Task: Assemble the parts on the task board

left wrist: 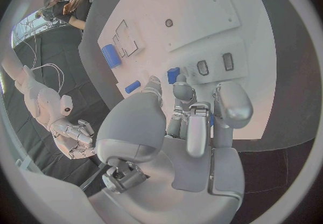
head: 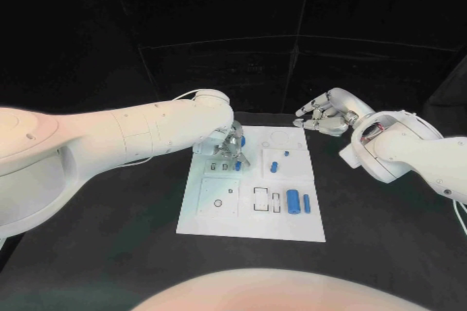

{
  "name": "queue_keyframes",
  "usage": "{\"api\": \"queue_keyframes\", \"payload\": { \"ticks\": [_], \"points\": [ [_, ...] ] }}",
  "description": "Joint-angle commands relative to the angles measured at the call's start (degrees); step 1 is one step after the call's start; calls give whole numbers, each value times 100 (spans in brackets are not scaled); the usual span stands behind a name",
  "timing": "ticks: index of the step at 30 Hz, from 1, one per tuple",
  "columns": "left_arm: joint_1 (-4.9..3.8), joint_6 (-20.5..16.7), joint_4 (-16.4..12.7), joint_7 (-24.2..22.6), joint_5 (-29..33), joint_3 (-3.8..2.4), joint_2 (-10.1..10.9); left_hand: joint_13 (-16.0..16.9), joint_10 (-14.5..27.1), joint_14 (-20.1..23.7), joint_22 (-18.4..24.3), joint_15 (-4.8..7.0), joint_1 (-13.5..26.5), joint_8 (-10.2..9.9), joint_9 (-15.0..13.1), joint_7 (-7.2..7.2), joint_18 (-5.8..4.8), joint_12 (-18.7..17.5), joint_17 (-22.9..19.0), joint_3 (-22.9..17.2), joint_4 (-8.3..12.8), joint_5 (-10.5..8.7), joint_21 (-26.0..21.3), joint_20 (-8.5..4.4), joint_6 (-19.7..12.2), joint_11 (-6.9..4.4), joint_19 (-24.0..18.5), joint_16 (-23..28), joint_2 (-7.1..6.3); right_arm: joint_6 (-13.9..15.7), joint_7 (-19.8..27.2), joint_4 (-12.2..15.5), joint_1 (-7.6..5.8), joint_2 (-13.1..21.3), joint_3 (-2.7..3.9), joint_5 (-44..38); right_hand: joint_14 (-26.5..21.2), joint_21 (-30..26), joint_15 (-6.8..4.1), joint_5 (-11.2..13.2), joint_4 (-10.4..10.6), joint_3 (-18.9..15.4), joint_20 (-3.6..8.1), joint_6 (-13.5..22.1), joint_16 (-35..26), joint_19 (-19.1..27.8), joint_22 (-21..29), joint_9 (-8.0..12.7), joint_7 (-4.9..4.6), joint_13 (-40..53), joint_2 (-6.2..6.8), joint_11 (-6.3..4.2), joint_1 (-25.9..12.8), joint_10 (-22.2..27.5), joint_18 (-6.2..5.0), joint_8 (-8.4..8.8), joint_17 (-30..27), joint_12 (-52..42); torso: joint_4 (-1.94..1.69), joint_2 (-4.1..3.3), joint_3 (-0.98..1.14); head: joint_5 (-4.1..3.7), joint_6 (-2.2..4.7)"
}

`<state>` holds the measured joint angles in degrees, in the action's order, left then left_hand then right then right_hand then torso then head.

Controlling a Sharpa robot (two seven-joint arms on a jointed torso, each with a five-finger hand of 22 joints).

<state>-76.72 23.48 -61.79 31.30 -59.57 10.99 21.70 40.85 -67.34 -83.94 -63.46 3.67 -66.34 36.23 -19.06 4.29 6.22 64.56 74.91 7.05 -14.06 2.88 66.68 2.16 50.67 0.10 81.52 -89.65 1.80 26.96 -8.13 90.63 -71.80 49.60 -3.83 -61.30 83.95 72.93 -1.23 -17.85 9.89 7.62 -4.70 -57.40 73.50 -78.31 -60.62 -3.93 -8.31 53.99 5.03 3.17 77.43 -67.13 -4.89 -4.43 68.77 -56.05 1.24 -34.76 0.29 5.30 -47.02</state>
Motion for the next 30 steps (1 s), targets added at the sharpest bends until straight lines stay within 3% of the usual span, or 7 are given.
{"api": "queue_keyframes", "payload": {
  "ticks": [1,10,18,25,30],
  "points": [
    [-4,103,21,30,-88,-5,-9,9,49,-601,-15,13,-111,41,-14,-4,-35,13,1491,-8,56,-12,19,7,-42,-13,-8,-27,14,99,57,4,-14,-9,4,-25,123,-27,-28,-39,5,-15,23,42,-35,15,5,-6,11,-5,15,-14,51,34,-85,-35,-6,20,-2,1,6,-8,-9],
    [24,91,75,38,-92,-6,-34,6,57,-600,-25,10,-210,53,-29,-2,-36,10,1490,-34,109,-11,22,10,-52,-11,-10,-26,66,91,55,-10,-14,-26,4,-25,123,-27,-28,-39,5,-15,23,42,-35,15,5,-6,11,-5,15,-14,51,34,-85,-35,-6,20,2,3,-3,-13,-18],
    [42,73,115,39,-92,-6,-50,9,63,-600,-38,9,-327,66,-45,0,-37,7,1488,-79,183,-11,27,12,-59,-10,-10,-25,128,72,43,-26,-14,-46,4,-25,124,-33,-29,-54,8,-15,25,43,-46,13,11,-6,11,-14,14,-14,56,33,-85,-39,-16,24,-4,1,2,-15,-25],
    [51,38,105,-36,-91,-6,-53,11,67,-603,-58,9,-515,76,-63,2,-40,-2,1498,-194,315,-11,37,13,-72,-10,-9,-30,244,62,38,-41,-14,-72,4,-25,125,-38,-29,-64,10,-15,25,44,-49,12,15,-6,11,-15,13,-14,58,30,-86,-40,-17,23,-4,1,6,-15,-30],
    [57,-5,100,-105,-68,-6,-56,12,71,-606,-86,25,-798,70,-71,-24,-42,-19,1509,-416,506,-10,55,4,-94,-36,-2,-35,413,51,36,-47,-13,-86,4,-25,126,-38,-30,-69,11,-15,26,44,-49,11,14,-6,11,-16,12,-14,60,29,-85,-41,-16,23,-3,-1,7,-16,-33]
  ]
}}
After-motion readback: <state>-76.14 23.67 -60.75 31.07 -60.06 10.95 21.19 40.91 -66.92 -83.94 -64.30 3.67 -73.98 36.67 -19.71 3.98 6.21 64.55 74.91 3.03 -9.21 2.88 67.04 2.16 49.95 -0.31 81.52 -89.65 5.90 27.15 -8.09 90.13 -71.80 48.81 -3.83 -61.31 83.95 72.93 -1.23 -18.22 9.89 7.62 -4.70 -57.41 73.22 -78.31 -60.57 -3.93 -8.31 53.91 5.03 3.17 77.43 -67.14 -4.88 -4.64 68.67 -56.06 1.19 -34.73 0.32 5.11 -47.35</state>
